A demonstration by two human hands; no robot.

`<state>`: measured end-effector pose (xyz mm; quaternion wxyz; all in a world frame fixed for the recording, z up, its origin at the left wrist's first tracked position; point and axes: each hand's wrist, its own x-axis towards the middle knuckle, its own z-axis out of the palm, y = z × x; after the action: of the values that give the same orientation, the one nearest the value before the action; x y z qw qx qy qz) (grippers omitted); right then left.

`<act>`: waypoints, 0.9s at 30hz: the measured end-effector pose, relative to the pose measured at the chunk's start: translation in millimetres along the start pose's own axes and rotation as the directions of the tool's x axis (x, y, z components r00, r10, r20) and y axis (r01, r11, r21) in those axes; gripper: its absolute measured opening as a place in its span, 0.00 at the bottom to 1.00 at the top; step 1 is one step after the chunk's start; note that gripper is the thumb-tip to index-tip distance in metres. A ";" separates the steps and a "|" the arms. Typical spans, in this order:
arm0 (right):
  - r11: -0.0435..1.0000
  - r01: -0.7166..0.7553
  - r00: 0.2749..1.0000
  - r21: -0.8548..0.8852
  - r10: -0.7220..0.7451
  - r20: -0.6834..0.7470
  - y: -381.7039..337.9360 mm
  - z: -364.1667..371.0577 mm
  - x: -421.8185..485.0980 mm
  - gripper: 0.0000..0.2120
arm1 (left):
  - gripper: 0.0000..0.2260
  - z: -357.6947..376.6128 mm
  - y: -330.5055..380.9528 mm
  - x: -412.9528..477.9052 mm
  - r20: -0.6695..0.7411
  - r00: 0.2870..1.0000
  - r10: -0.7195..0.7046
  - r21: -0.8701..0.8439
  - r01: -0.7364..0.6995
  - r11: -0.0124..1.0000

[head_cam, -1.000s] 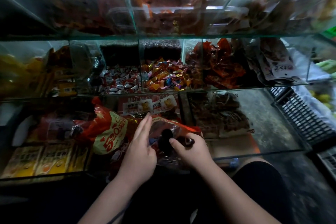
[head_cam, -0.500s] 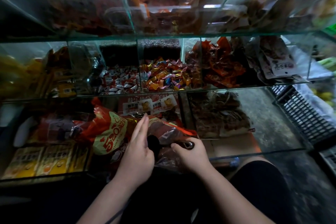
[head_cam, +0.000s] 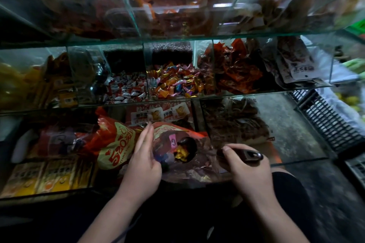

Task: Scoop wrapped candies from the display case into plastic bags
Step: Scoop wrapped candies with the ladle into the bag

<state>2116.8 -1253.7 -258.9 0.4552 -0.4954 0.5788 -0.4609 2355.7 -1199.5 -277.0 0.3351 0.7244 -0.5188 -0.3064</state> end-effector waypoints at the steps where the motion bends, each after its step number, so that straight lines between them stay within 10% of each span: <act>1: 1.000 0.001 1.000 0.005 0.000 -0.009 0.1 -4.3 1.8 0.09 | 0.40 1.1 1.5 -0.9 0.005 1.000 0.009 0.000 -0.009 1.000; 7: 0.888 -0.250 0.965 0.387 0.260 0.029 -3.6 -18.7 3.4 0.07 | 0.43 2.6 12.9 -4.6 0.016 0.998 0.054 0.002 -0.054 0.999; 18: 0.897 -0.102 0.995 0.430 0.102 0.025 -64.0 -49.9 -21.0 0.10 | 0.38 18.8 15.4 21.3 -0.062 0.996 -0.060 0.335 0.077 0.939; 27: 0.861 -0.179 0.979 0.477 0.108 0.172 -88.9 -62.3 -34.2 0.12 | 0.38 15.6 31.4 14.4 -0.156 0.986 0.061 0.254 -0.020 0.967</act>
<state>2072.4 -1222.0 -159.0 0.6381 -0.3501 0.4454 -0.5214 2330.1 -1223.4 -262.3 0.2881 0.7728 -0.5390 -0.1710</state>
